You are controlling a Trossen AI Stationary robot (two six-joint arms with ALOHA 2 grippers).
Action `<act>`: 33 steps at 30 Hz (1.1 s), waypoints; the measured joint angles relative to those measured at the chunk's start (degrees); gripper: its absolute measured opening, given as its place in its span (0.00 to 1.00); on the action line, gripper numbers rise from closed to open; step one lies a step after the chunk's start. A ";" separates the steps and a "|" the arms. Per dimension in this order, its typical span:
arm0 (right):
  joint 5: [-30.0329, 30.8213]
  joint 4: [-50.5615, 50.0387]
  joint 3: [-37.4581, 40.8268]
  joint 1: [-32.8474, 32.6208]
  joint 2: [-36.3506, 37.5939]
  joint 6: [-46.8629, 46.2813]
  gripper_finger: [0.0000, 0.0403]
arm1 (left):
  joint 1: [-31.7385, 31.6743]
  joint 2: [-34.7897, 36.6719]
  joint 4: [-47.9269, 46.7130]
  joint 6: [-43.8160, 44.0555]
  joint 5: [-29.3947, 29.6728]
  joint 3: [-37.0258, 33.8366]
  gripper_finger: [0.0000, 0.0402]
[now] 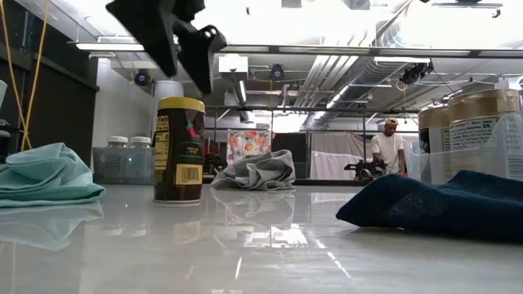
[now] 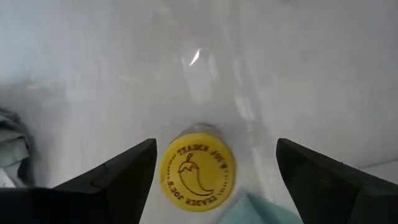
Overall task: Sort spices by type
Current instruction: Put the yellow seasoning bottle into the gray bin
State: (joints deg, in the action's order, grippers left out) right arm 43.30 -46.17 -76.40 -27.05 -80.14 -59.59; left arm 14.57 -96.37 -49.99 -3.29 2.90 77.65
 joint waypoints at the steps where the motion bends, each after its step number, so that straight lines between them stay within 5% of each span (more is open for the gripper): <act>1: -0.38 0.02 0.00 0.00 -0.30 -0.01 0.00 | -0.01 -0.70 -0.39 -0.29 0.79 0.00 0.79; 20: -2.04 -1.95 0.00 0.00 -0.96 -0.38 0.00 | -1.08 -9.46 -2.99 -2.88 3.24 0.02 0.78; 23: -2.18 -2.48 0.00 0.00 -0.96 -0.39 0.00 | -1.05 -9.52 -2.72 -2.97 3.25 0.02 0.72; 28: -2.20 -3.36 0.00 0.00 -0.96 -0.37 0.00 | -0.95 -7.72 -2.85 -2.78 3.04 0.04 0.46; 33: -2.20 -4.80 0.00 0.00 -0.96 -0.37 0.00 | -1.13 -1.50 -5.56 -0.57 2.65 0.04 0.46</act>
State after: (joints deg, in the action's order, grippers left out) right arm 41.10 -50.97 -76.40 -27.05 -81.10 -59.96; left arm 13.45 -97.87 -55.55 -3.86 5.56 77.69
